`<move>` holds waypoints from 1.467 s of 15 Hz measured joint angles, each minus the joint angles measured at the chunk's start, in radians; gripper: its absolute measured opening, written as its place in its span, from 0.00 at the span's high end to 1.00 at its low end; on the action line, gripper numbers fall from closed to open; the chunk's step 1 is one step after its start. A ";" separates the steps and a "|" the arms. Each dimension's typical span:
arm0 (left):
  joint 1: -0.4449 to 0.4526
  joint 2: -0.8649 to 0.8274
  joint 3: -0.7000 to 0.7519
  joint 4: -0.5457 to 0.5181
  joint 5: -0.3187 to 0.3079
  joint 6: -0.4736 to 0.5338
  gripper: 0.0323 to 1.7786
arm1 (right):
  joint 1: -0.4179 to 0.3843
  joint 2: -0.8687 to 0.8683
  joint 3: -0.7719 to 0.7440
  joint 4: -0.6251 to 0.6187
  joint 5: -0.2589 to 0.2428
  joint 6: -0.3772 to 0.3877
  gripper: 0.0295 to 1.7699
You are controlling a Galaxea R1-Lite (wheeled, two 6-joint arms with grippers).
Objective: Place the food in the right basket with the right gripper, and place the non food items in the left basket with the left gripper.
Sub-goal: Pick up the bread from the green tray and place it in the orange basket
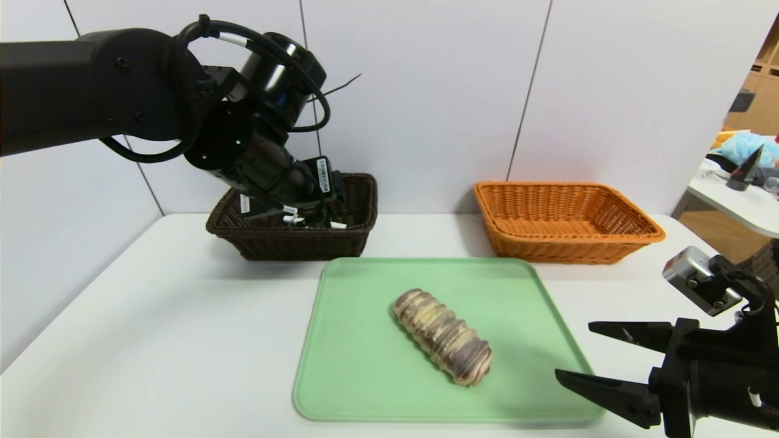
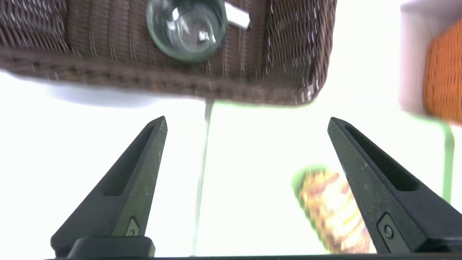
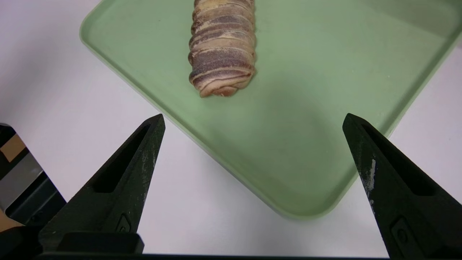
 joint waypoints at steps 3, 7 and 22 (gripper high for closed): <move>-0.042 -0.051 0.097 -0.006 -0.004 0.002 0.09 | 0.034 0.026 -0.029 0.000 0.001 -0.001 0.04; -0.087 -0.119 0.242 -0.014 -0.002 0.008 0.07 | 0.108 0.083 -0.076 -0.001 0.000 -0.007 0.04; -0.130 -0.350 0.676 -0.421 -0.417 0.346 0.05 | 0.238 0.311 -0.251 -0.037 -0.011 -0.029 0.04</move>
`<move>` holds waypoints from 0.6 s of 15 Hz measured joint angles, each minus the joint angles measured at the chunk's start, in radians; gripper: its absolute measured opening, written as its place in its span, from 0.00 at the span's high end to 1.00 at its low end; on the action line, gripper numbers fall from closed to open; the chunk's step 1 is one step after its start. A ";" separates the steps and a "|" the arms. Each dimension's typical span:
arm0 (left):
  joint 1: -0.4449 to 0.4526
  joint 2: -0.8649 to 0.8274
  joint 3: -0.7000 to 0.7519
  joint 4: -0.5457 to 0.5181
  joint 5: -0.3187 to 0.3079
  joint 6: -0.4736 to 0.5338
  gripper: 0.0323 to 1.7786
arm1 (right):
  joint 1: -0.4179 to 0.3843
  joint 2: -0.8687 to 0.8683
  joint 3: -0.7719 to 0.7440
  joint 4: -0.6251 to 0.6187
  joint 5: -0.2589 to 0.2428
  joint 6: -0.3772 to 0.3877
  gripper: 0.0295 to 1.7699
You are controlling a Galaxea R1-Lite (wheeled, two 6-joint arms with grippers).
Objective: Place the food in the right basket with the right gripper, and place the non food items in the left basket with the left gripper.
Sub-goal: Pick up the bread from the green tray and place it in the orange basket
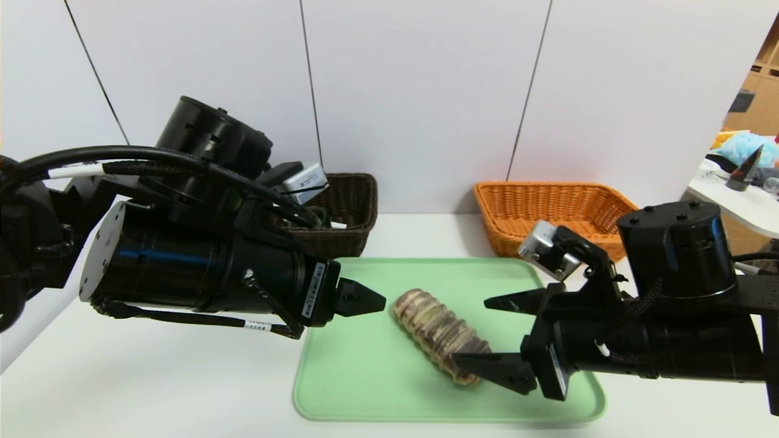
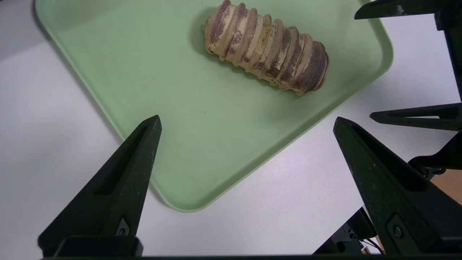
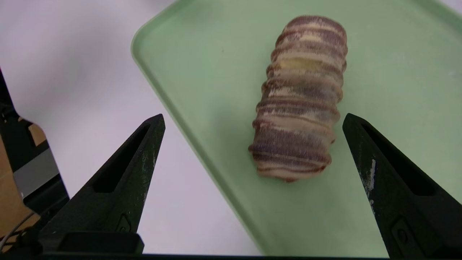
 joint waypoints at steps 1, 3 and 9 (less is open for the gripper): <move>0.001 -0.003 0.010 -0.018 0.001 0.003 0.05 | 0.002 0.027 -0.011 -0.039 -0.004 -0.001 0.04; 0.001 -0.013 0.027 -0.021 0.001 0.008 0.05 | 0.010 0.083 -0.026 -0.111 -0.016 -0.014 0.04; 0.015 -0.037 0.051 -0.023 0.002 0.022 0.05 | 0.053 0.199 -0.073 -0.133 -0.074 -0.061 0.04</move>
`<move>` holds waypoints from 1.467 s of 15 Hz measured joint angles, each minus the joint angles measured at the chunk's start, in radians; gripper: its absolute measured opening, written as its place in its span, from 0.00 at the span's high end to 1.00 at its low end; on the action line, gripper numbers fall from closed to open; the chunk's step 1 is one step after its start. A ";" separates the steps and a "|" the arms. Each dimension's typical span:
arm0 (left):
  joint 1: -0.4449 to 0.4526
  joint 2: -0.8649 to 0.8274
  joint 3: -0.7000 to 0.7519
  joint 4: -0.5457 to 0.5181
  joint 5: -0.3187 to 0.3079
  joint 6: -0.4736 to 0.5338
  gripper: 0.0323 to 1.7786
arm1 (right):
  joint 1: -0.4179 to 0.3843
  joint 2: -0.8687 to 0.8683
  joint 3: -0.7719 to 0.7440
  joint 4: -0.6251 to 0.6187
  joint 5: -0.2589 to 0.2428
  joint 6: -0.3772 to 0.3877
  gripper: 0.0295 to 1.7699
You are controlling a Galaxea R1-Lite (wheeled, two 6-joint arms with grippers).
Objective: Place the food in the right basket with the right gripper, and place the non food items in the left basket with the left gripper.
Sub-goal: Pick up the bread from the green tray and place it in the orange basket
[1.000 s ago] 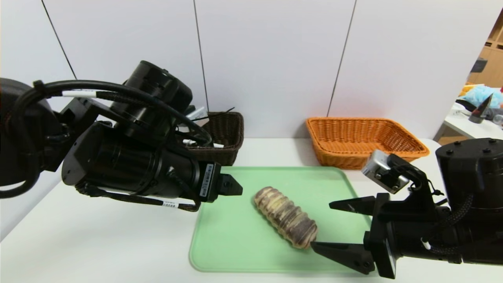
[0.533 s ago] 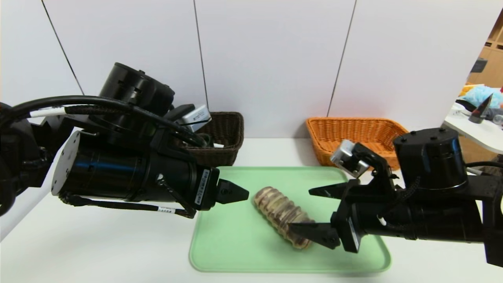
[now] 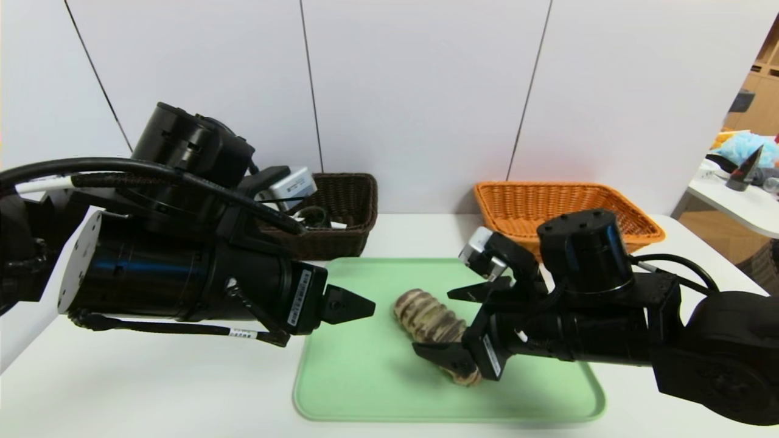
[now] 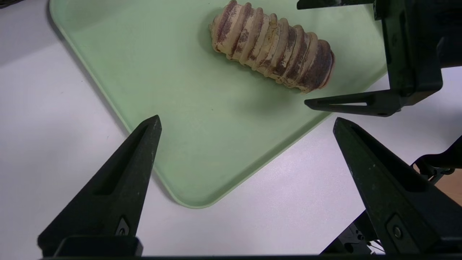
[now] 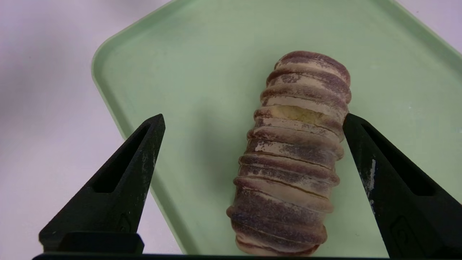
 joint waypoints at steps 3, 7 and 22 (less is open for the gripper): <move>0.003 -0.008 0.005 -0.002 0.000 0.006 0.05 | 0.024 0.029 -0.015 0.001 -0.079 0.001 0.04; 0.003 -0.010 0.007 -0.007 0.000 0.007 0.05 | 0.065 0.054 -0.073 0.066 -0.210 0.021 0.04; 0.002 -0.008 -0.001 -0.010 0.000 0.011 0.05 | 0.134 0.109 -0.243 0.346 -0.406 0.201 0.04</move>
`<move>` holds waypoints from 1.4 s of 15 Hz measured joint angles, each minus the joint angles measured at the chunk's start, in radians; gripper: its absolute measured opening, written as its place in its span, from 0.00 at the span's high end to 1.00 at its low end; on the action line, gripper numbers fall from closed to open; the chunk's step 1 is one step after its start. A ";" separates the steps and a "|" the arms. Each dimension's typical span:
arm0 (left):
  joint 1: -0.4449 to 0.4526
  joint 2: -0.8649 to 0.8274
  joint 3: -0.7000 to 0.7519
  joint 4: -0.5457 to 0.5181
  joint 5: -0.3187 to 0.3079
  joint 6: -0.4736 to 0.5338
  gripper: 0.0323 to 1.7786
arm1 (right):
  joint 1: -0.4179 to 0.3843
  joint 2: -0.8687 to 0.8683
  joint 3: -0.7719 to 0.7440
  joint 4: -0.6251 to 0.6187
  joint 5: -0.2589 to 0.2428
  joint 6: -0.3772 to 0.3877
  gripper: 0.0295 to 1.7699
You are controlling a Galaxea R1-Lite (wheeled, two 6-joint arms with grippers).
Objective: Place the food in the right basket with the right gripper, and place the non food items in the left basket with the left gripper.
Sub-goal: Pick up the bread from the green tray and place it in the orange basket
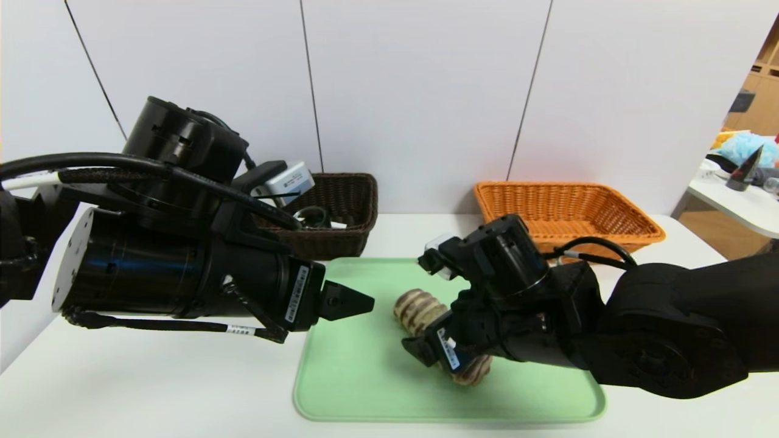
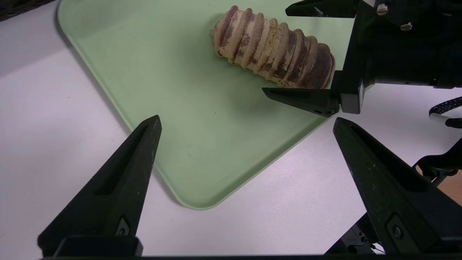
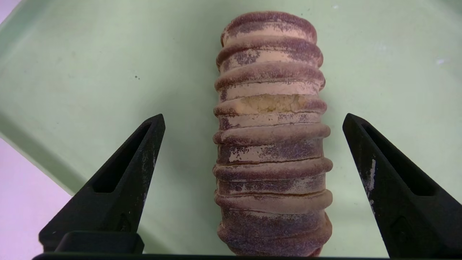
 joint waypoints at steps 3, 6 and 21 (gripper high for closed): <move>0.000 0.000 0.000 -0.020 0.000 0.001 0.05 | -0.001 0.009 -0.052 0.087 -0.001 0.049 0.04; 0.000 0.000 0.000 -0.020 0.000 0.001 0.05 | -0.005 0.016 -0.111 0.192 -0.002 0.082 0.04; 0.000 0.000 0.000 -0.020 0.000 0.001 0.05 | -0.010 0.061 -0.114 0.191 -0.004 0.090 0.04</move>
